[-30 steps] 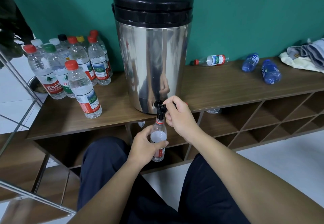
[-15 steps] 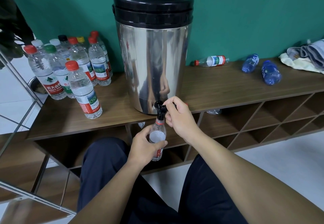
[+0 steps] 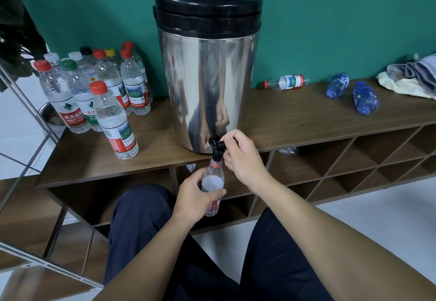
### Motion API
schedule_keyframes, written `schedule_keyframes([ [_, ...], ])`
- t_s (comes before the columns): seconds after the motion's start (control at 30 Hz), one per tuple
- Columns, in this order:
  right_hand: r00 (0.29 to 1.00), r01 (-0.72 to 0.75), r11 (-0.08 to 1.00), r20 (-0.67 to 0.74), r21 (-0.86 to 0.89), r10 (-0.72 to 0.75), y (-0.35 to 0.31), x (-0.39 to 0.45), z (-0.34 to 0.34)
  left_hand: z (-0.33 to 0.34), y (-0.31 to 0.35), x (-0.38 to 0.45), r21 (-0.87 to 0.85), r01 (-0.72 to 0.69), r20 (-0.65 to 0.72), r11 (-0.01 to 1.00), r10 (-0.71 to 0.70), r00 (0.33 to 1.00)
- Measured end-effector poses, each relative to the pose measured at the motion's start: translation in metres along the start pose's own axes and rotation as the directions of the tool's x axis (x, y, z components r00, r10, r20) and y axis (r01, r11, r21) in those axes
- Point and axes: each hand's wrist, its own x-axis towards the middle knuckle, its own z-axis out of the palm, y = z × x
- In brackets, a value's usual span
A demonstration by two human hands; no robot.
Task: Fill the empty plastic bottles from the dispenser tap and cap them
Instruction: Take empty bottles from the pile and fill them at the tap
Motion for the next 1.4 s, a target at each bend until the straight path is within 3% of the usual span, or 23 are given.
schedule_keyframes([
  [1.4, 1.0, -0.002, 1.0, -0.001, 0.0, 0.002, 0.0037, 0.0011, 0.0007, 0.0, 0.0018, -0.0019, -0.001, -0.018, 0.001, 1.0, 0.018, 1.0],
])
